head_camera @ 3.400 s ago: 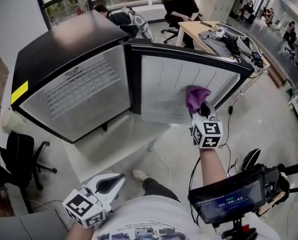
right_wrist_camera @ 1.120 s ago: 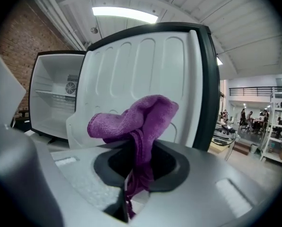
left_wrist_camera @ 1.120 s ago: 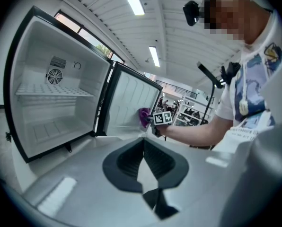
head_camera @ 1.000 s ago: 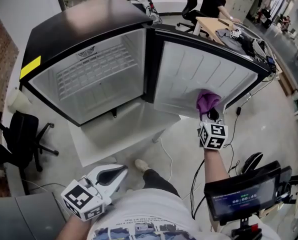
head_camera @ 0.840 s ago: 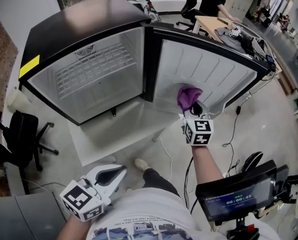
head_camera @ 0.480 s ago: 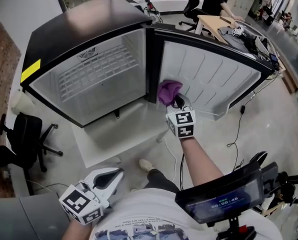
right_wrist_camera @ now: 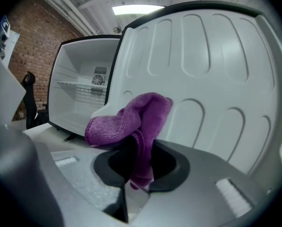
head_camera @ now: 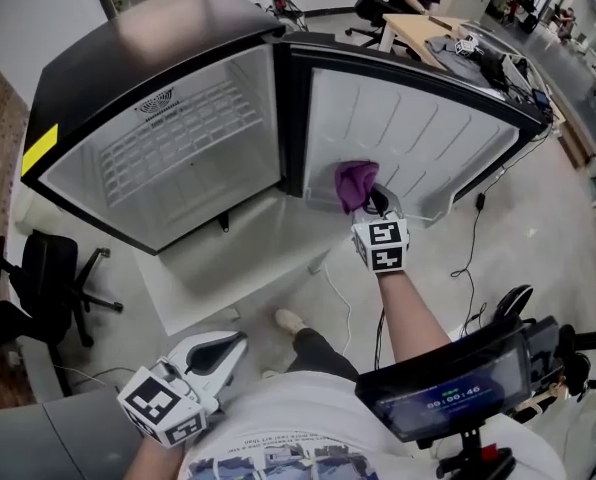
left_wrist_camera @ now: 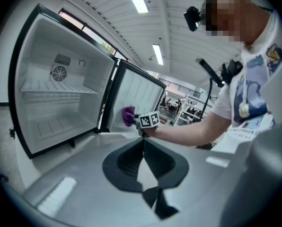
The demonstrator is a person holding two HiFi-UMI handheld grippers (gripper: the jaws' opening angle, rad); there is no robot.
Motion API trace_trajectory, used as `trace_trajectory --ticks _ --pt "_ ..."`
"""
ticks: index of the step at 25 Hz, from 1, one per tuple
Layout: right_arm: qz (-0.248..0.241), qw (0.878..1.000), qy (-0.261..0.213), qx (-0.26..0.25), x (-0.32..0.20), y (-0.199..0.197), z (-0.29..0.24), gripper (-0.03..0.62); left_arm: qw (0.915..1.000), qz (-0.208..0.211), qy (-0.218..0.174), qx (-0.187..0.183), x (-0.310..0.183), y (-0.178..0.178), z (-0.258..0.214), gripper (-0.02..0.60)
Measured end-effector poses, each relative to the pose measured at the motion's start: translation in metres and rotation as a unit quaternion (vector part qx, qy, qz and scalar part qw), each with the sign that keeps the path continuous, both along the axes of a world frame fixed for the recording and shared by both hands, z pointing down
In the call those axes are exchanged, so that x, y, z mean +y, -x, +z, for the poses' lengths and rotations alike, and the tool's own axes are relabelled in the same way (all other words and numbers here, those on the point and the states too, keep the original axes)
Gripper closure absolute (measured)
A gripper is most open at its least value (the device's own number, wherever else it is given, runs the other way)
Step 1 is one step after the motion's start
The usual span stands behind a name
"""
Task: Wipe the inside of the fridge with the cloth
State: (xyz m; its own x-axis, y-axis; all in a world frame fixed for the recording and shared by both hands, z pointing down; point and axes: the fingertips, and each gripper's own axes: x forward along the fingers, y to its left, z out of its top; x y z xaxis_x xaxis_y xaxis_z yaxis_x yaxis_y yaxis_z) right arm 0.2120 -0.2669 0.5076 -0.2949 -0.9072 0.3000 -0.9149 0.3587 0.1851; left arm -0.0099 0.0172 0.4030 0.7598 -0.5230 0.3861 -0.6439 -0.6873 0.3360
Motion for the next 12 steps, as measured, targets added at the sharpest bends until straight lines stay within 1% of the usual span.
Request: trace_trajectory --ticks 5,12 --pt "0.030 0.999 -0.002 0.033 0.012 -0.039 0.003 0.526 0.9998 0.019 -0.002 0.003 -0.006 -0.006 -0.001 0.575" --pt "0.097 0.994 0.001 0.052 0.030 -0.106 0.003 0.526 0.9994 0.032 -0.004 0.008 -0.010 -0.011 -0.001 0.575"
